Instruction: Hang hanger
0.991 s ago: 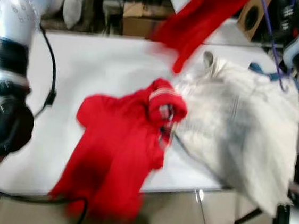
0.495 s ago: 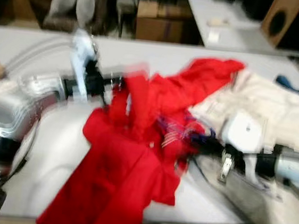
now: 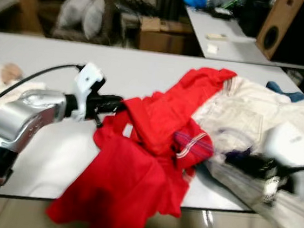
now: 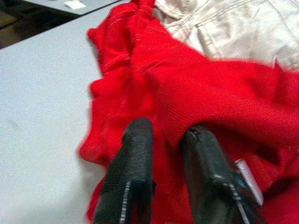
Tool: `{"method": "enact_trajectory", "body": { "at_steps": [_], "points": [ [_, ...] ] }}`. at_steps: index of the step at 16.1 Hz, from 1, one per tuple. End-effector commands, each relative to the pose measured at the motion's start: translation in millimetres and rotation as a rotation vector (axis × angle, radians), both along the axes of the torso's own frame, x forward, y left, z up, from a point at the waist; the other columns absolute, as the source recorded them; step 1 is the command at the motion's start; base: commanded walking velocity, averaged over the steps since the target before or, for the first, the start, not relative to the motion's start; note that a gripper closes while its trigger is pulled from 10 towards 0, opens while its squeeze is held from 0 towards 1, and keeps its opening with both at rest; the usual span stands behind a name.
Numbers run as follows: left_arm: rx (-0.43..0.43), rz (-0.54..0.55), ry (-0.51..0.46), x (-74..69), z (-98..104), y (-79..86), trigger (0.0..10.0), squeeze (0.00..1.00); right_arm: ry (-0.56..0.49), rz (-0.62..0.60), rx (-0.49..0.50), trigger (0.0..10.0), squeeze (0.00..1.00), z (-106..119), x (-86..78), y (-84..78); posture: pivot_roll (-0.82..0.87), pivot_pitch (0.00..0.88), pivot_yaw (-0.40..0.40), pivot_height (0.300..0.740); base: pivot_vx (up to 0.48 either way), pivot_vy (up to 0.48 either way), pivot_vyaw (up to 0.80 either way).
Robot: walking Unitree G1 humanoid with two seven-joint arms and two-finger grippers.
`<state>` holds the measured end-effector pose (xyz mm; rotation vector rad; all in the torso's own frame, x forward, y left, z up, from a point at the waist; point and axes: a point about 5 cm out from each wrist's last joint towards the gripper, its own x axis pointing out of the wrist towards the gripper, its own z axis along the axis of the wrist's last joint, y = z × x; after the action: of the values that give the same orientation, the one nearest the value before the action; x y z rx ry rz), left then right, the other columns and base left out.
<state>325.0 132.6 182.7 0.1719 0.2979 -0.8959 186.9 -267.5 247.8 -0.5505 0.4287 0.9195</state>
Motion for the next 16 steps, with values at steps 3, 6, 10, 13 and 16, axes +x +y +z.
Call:
{"method": "enact_trajectory", "body": {
  "at_steps": [3, 6, 10, 13, 16],
  "points": [
    [-0.074, 0.138, -0.058, 15.5, 17.2, 11.0, 10.0, 1.0, -0.165, -0.056, 0.054, 10.0, 0.0, 34.0, 7.1, -13.9, -0.03, 0.0, 0.003, 0.74, 0.0, 0.0, 0.0],
    [-0.087, 0.154, -0.071, 17.0, 21.3, 15.0, 10.0, 1.0, -0.151, -0.056, 0.081, 10.0, 0.0, 36.6, 4.4, -17.4, -0.03, 0.0, 0.006, 0.74, 0.0, 0.0, 0.0],
    [-0.1, 0.251, -0.122, 27.1, 29.3, 30.1, 10.0, 1.0, -0.232, -0.1, 0.186, 10.0, 0.0, 54.9, 4.7, -30.7, -0.02, 0.0, 0.008, 0.74, 0.0, 0.0, 0.0],
    [-0.103, 0.369, -0.18, 37.2, 33.1, 40.0, 10.0, 1.0, -0.2, -0.097, 0.192, 10.0, 0.0, 55.2, -3.5, -32.8, -0.02, 0.0, 0.018, 0.74, 0.0, 0.0, 0.0],
    [-0.143, 0.413, -0.239, 43.9, 42.0, 37.7, 10.0, 1.0, -0.095, -0.083, 0.094, 10.0, 0.0, 36.3, -5.6, -27.6, -0.03, 0.0, 0.024, 0.74, 0.0, 0.0, 0.0]
  ]
}}
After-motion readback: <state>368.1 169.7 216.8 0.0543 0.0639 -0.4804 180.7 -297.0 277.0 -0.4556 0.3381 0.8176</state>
